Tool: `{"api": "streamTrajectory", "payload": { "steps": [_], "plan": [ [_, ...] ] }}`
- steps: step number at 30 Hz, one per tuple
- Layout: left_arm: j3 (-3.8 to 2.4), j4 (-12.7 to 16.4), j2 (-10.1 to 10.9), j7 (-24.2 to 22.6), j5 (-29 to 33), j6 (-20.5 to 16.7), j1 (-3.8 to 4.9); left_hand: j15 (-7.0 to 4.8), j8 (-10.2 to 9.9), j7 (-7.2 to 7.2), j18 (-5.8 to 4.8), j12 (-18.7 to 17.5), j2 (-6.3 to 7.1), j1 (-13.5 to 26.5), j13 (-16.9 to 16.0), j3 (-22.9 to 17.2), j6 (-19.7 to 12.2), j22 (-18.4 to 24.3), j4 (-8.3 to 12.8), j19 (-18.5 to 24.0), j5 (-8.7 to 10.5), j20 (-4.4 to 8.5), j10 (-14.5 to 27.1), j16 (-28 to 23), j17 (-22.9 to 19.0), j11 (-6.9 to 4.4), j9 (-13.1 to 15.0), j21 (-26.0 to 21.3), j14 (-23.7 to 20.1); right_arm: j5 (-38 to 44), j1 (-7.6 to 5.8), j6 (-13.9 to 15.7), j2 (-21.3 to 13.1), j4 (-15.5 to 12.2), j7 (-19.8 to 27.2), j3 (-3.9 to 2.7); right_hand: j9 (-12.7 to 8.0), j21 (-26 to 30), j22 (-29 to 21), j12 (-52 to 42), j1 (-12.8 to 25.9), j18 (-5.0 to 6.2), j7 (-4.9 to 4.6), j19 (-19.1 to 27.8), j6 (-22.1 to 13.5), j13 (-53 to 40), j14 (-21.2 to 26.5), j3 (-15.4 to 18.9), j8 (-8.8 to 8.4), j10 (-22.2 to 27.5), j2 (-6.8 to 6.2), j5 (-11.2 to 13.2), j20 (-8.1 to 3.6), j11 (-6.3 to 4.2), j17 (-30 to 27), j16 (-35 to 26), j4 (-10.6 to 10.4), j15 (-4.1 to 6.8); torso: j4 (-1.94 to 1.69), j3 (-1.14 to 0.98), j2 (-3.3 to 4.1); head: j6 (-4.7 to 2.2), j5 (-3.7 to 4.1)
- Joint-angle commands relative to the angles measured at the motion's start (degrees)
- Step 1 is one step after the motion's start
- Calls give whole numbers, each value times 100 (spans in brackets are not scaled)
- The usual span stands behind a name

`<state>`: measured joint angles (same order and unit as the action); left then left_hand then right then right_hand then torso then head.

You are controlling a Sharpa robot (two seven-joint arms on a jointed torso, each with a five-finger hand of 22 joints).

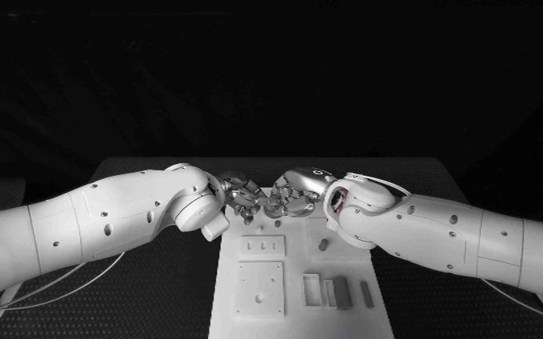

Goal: Assemble the parts on the task board

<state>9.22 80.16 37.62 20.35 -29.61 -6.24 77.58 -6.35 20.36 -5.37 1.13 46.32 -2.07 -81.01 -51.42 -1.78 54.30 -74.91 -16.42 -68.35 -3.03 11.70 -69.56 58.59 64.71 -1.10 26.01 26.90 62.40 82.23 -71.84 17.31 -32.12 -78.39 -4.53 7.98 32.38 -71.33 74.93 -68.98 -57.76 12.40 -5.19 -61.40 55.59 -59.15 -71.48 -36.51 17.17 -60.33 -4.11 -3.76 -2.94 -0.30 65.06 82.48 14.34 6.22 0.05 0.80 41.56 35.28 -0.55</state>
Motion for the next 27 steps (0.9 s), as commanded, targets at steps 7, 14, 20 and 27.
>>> {"api": "streamTrajectory", "payload": {
  "steps": [7,14,20,27],
  "plan": [
    [-20,17,-72,-125,66,71,14,4,-13,7,160,34,196,242,53,1,267,-128,-33,16,23,2,177,79,-107,0,44,39,-56,53,15,-113,71,-89,105,3,-2,-36,118,-35,-31,260,-87,5,134,-11,-29,6,15,-4,37,-13,-39,2,7,33,-33,9,5,-1,-1,-1,37],
    [-20,16,-81,-83,66,32,14,-19,-9,49,160,44,381,503,114,-204,380,-122,-32,9,-217,21,165,162,-248,-42,85,33,-78,70,15,-98,82,-104,92,3,-1,-37,118,-36,-30,260,-87,4,136,-12,-32,6,15,-5,36,-13,-41,1,11,34,-33,10,0,-1,2,9,30],
    [-20,15,-86,-43,59,28,14,-32,-26,83,141,77,725,813,178,-425,498,-127,-21,24,-1219,38,183,286,-417,-70,135,21,-137,112,20,-75,87,-122,76,3,0,-39,117,-36,-30,260,-86,3,137,-13,-31,4,14,-6,36,-13,-42,0,9,33,-32,11,4,-1,1,15,27],
    [-20,4,-95,-6,125,38,13,-41,10,119,124,137,866,900,215,-678,601,-138,60,76,-2549,49,232,440,-571,-104,263,40,-223,187,23,-45,90,-139,60,3,2,-41,117,-37,-32,260,-85,3,139,-14,-30,2,14,-8,34,-13,-45,-1,8,32,-30,12,2,0,1,30,26]
  ]
}}
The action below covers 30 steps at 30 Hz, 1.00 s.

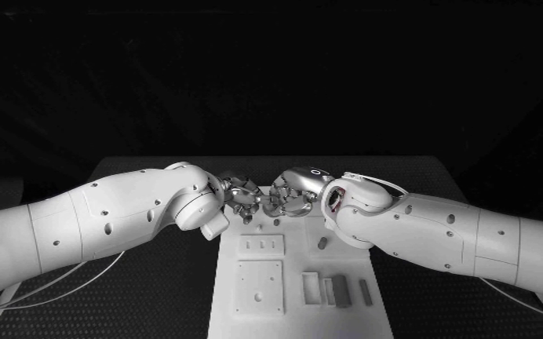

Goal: Assemble the parts on the task board

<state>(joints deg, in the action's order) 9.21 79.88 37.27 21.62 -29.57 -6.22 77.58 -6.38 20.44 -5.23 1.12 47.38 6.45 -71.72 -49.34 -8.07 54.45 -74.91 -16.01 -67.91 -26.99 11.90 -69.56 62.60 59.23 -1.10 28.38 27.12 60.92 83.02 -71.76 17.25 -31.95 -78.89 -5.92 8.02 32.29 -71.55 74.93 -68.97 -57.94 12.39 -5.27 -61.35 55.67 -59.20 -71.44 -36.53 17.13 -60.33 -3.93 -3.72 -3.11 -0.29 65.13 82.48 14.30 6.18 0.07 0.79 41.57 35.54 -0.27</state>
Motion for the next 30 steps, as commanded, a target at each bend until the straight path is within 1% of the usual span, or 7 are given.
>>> {"api": "streamTrajectory", "payload": {
  "steps": [1,6,11,20,26,29,30],
  "plan": [
    [-19,27,-63,-128,141,39,13,-40,14,112,126,36,3,-58,8,-68,602,-138,46,37,-211,30,235,49,-33,-109,43,22,-82,108,15,-40,73,-90,198,-1,11,-19,117,-37,-15,261,-77,-2,131,-10,-36,5,18,-7,16,-17,-29,-2,2,33,-26,17,0,2,1,5,-3],
    [-19,21,-75,-125,184,65,13,-34,87,151,115,52,-44,-93,29,-153,693,-137,213,79,-511,27,259,115,-103,-142,165,46,-122,190,17,-37,82,-99,198,0,12,-20,116,-37,-16,261,-76,-3,132,-10,-37,3,18,-8,14,-18,-31,-3,4,33,-25,18,0,1,-3,12,-3],
    [-19,4,-90,-102,212,69,12,-32,108,162,113,53,-41,-68,41,-177,718,-136,272,92,-511,25,264,133,-129,-151,207,52,-133,267,24,-24,101,-99,194,1,13,-22,116,-37,-17,261,-75,-3,134,-11,-39,2,18,-9,11,-17,-32,-3,6,33,-22,18,3,2,-2,15,-1],
    [-19,-6,-110,-61,234,84,12,-32,110,179,114,61,52,112,93,-279,737,-127,417,89,-148,27,254,198,-243,-164,324,64,-149,296,29,-8,117,-113,187,1,15,-24,115,-36,-19,261,-74,-4,137,-12,-44,-1,18,-12,8,-18,-35,-5,12,34,-20,20,-3,0,0,29,12],
    [-19,-14,-121,-1,227,86,11,-34,101,183,114,65,82,169,118,-348,748,-126,503,85,17,28,252,226,-296,-170,371,62,-158,325,34,9,123,-128,140,2,16,-25,114,-36,-18,261,-73,-5,139,-12,-43,-2,18,-13,7,-17,-37,-5,9,32,-20,21,-3,1,-1,35,13],
    [-18,-14,-124,13,223,65,11,-38,99,193,114,76,78,168,135,-432,773,-126,627,73,145,30,240,257,-339,-181,411,63,-157,329,34,16,122,-124,127,2,17,-26,114,-36,-18,261,-73,-5,140,-12,-41,-2,18,-14,7,-17,-38,-6,6,31,-21,21,-3,2,0,42,16],
    [-18,-15,-124,14,222,46,11,-39,98,198,113,82,64,152,144,-488,787,-127,696,66,245,31,233,272,-359,-185,429,65,-156,330,34,15,123,-122,127,2,17,-26,114,-36,-18,261,-73,-5,140,-12,-38,-2,18,-14,7,-17,-38,-6,3,30,-21,21,-3,2,0,42,16]
  ]
}}
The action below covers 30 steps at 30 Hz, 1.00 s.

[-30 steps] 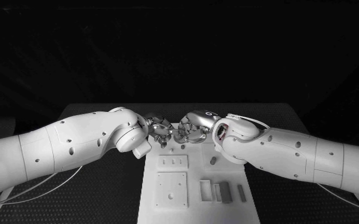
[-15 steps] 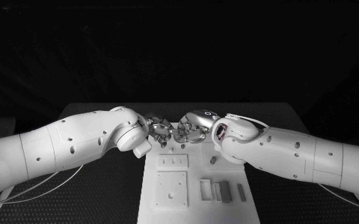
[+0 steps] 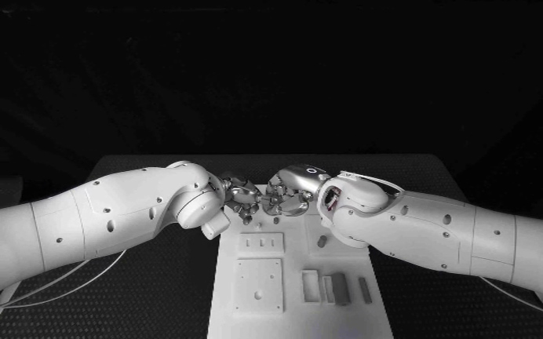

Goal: Assemble the parts on the task board

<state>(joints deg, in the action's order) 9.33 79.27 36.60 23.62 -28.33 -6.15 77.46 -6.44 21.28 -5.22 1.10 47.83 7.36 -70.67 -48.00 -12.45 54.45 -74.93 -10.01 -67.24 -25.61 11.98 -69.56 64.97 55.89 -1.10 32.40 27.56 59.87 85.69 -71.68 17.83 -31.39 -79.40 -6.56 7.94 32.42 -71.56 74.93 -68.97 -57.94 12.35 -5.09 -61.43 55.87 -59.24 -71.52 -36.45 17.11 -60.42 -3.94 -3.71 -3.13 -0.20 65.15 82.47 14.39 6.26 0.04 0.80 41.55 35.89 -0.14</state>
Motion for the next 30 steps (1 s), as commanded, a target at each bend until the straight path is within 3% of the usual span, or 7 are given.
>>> {"api": "streamTrajectory", "payload": {
  "steps": [1,9,12,14,16,22,30],
  "plan": [
    [-30,45,-56,-190,98,30,22,-33,12,199,115,38,-29,43,12,-66,790,-125,116,-3,130,23,232,38,-31,-186,31,21,-50,63,26,-42,65,-72,192,10,5,-26,113,-36,-18,265,-91,3,120,-8,-23,-11,20,-5,7,-18,-36,-15,-8,27,-29,13,1,1,2,7,1],
    [-30,45,-42,-218,113,-44,21,-18,-28,209,100,52,-351,168,75,-438,852,-129,792,-1,182,12,181,118,-152,-197,121,28,-55,63,27,-130,59,-56,181,11,7,-26,112,-33,-17,265,-90,2,123,-8,-17,-12,21,-6,6,-18,-38,-16,-17,23,-30,14,0,0,-1,17,2],
    [-30,47,-35,-224,150,-39,21,-16,-100,199,92,70,-427,970,129,-958,899,-128,1591,-36,202,9,164,195,-276,-200,194,49,-64,64,29,-170,64,-40,175,12,7,-26,112,-32,-16,265,-90,3,124,-8,-17,-12,21,-6,5,-18,-39,-16,-17,22,-30,14,0,2,0,24,5],
    [-30,47,-30,-227,168,-34,21,-17,-121,213,92,77,-421,1225,142,-1118,903,-127,1761,-55,205,13,163,214,-309,-186,214,55,-66,65,33,-186,68,-29,172,14,7,-26,111,-31,-16,265,-90,3,124,-7,-14,-12,21,-6,5,-18,-39,-16,-21,20,-30,15,1,1,0,23,6],
    [-30,47,-27,-230,176,-20,21,-19,-130,209,91,81,-380,1363,148,-1189,906,-127,1837,-64,216,14,164,224,-327,-187,227,58,-67,65,36,-194,68,-22,171,15,8,-26,111,-31,-15,265,-90,3,124,-7,-9,-13,20,-6,4,-18,-39,-16,-27,18,-31,15,2,1,-1,23,4],
    [-30,47,-19,-218,186,-5,21,-32,-164,203,97,91,-88,1789,169,-1357,899,-123,1871,-99,533,27,172,253,-384,-185,269,59,-72,65,43,-194,69,-10,168,18,9,-26,110,-29,-13,265,-89,3,126,-7,-10,-14,20,-6,5,-18,-40,-17,-26,16,-32,15,0,1,0,27,8],
    [-30,45,-12,-206,192,35,20,-38,-175,201,97,97,-7,1914,177,-1427,897,-125,1850,-109,684,31,175,268,-409,-186,294,58,-74,65,45,-194,71,-3,166,18,10,-26,109,-27,-12,265,-88,3,128,-6,-13,-15,21,-7,7,-18,-42,-18,-22,16,-34,16,-2,1,1,36,15]
  ]
}}
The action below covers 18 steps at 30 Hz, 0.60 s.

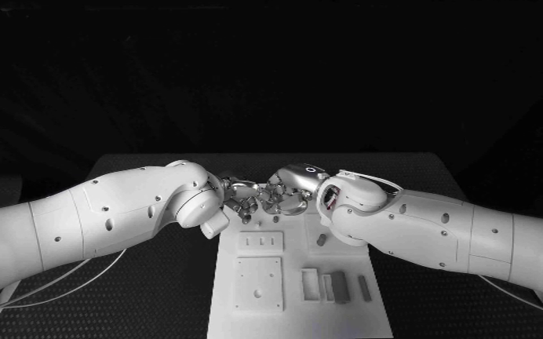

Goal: Assemble the parts on the task board

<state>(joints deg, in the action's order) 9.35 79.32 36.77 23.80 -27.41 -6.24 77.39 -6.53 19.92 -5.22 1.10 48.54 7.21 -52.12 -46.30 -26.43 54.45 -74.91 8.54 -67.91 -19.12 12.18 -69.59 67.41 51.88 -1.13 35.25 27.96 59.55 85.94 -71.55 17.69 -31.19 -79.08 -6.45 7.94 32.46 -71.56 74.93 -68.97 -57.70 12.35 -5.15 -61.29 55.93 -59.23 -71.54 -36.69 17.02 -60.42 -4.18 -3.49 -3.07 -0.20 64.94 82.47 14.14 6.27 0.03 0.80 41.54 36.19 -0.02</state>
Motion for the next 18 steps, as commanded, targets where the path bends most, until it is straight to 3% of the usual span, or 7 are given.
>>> {"api": "streamTrajectory", "payload": {
  "steps": [1,8,18],
  "plan": [
    [-32,41,-28,-224,100,46,28,-29,-39,201,97,26,10,62,7,-33,897,-127,-4,-43,39,12,178,25,-9,-183,10,18,-42,40,33,-181,48,-35,155,17,7,-26,109,-27,-36,265,-81,-10,123,-7,-11,8,30,-7,32,-40,-48,-18,-1,16,-9,14,1,0,2,6,3],
    [-32,30,-8,-224,100,30,28,-30,-46,199,98,27,31,79,9,-53,888,-127,2,-42,66,13,182,29,-16,-182,15,17,-46,40,35,-190,44,-33,157,17,11,-26,108,-25,-34,265,-79,-10,131,-7,-9,7,33,-8,32,-40,-50,-20,-5,12,-11,15,1,0,-1,14,-1],
    [-32,9,34,-201,100,20,26,-31,-50,198,94,41,-133,48,11,-146,890,-132,119,-42,1,14,184,52,-35,-181,48,25,-53,40,39,-192,26,-38,153,18,13,-27,107,-22,-33,265,-77,-9,135,-7,-14,5,34,-9,32,-39,-52,-22,2,12,-11,17,0,-1,-1,18,1]
  ]
}}
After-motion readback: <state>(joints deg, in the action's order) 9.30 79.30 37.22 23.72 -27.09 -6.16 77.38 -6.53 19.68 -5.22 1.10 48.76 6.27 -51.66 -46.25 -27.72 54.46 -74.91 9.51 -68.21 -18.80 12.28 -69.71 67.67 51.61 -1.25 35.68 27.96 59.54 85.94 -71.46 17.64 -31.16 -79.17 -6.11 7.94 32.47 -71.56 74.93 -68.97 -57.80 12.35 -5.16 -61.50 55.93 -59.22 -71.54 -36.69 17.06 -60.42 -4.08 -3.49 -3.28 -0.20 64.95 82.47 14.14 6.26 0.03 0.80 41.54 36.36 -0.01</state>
